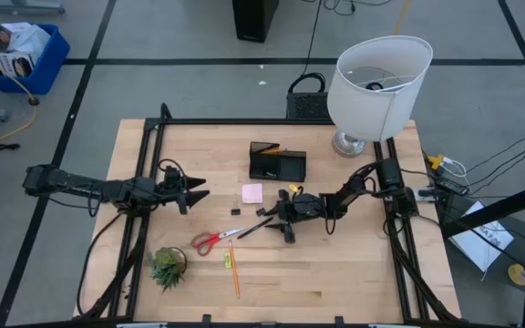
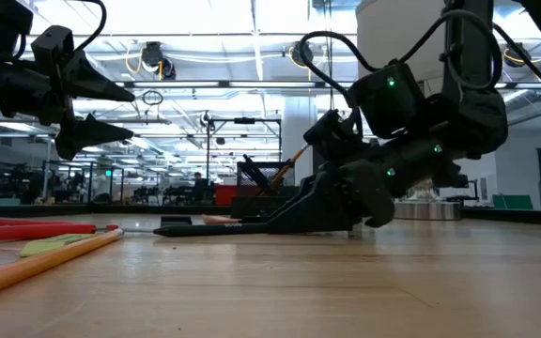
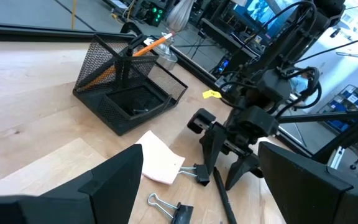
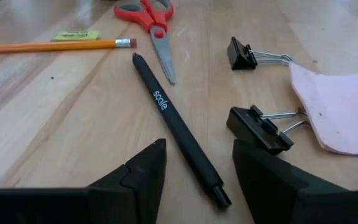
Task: Pick and place office supplies into organizer
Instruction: Put the black ball pen into the desk organizer
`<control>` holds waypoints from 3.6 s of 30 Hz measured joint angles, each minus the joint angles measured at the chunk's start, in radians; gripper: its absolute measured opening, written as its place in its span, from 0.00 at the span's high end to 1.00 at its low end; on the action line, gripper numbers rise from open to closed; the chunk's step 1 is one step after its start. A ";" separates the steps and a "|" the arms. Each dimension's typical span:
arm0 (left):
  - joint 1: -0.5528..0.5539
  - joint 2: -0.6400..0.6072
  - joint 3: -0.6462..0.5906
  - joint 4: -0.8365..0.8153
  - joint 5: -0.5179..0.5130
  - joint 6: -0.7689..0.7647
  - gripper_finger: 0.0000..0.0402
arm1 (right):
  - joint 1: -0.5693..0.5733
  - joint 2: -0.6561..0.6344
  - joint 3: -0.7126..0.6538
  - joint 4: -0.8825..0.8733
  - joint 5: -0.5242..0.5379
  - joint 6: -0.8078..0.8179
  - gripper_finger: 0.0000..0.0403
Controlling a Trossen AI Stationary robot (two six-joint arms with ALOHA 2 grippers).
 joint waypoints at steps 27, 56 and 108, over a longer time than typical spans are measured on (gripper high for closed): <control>0.000 0.000 0.000 -0.018 0.001 0.001 0.19 | 0.058 0.025 -0.051 -0.002 -0.105 0.180 0.92; 0.000 0.000 0.000 -0.016 -0.002 0.003 0.19 | 0.149 -0.358 -0.070 -0.185 0.276 -0.075 0.90; 0.000 0.000 0.000 -0.009 -0.036 0.016 0.19 | -0.303 -0.315 0.955 -1.860 0.415 -0.338 0.92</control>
